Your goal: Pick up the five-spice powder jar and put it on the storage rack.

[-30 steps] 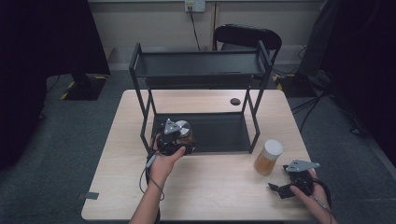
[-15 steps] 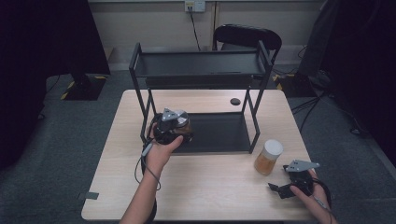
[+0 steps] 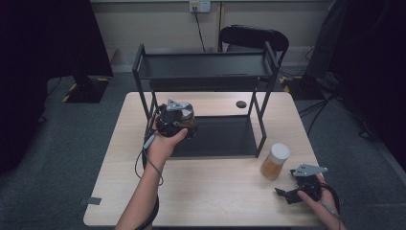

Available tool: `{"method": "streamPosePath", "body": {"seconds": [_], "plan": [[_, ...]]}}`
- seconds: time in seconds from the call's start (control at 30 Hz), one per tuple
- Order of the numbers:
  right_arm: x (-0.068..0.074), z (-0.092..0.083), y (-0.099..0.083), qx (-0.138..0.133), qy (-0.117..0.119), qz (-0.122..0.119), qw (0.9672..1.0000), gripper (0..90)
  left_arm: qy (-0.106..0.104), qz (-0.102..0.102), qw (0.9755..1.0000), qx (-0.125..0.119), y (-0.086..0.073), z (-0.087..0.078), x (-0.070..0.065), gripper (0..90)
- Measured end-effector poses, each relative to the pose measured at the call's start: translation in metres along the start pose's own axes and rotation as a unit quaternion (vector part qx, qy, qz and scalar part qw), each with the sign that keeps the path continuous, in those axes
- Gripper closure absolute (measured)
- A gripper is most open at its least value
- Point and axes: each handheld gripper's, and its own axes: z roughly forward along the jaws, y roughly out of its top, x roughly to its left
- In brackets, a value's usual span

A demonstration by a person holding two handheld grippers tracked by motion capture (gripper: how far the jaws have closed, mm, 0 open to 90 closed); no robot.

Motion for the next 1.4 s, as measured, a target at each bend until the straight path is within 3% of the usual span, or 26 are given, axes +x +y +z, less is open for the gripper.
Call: {"method": "streamPosePath", "body": {"seconds": [0.27,0.67,1.4], "plan": [[0.0,0.0,0.0,0.0,0.0,0.0,1.0,0.0,-0.01,0.001,1.0,0.002,0.016,-0.007,0.002,31.3],[0.0,0.0,0.0,0.0,0.0,0.0,1.0,0.0,-0.007,0.015,0.9999,-0.002,0.049,-0.025,-0.006,31.3],[0.0,0.0,0.0,0.0,0.0,0.0,1.0,0.0,-0.022,0.025,0.9994,-0.006,0.108,-0.035,-0.016,31.3]]}}
